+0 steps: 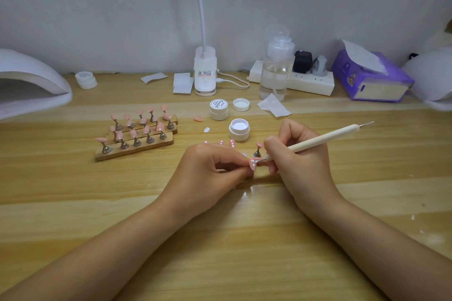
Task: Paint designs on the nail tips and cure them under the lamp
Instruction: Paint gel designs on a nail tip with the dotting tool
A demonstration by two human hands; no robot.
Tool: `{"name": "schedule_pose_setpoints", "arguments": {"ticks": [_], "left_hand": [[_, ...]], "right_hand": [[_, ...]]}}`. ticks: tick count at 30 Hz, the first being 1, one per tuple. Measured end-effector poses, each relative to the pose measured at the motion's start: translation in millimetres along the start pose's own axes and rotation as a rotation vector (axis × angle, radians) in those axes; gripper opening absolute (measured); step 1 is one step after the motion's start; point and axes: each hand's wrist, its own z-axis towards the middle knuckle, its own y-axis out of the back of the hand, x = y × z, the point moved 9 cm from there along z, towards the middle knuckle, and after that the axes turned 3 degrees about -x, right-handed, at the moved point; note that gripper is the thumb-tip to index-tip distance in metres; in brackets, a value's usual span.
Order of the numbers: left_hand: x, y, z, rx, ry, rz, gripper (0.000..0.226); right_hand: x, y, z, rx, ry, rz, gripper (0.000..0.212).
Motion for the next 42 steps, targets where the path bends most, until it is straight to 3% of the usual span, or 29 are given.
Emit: {"name": "schedule_pose_setpoints", "arguments": {"ticks": [16,24,42], "left_hand": [[3.6,-0.6,-0.8,-0.006,0.024,-0.01,0.015],[1.8,0.3,-0.3,-0.021,0.015,-0.046,0.029],[4.3,0.3,0.0,-0.026,0.006,-0.031,0.028]], "right_hand": [[2.9,4.9,-1.4,-0.05,0.025,0.017,0.029],[-1.6,3.1,-0.9,-0.038,0.018,-0.117,0.028],[-3.4,0.8,-1.2,-0.025,-0.002,-0.2,0.029]]}}
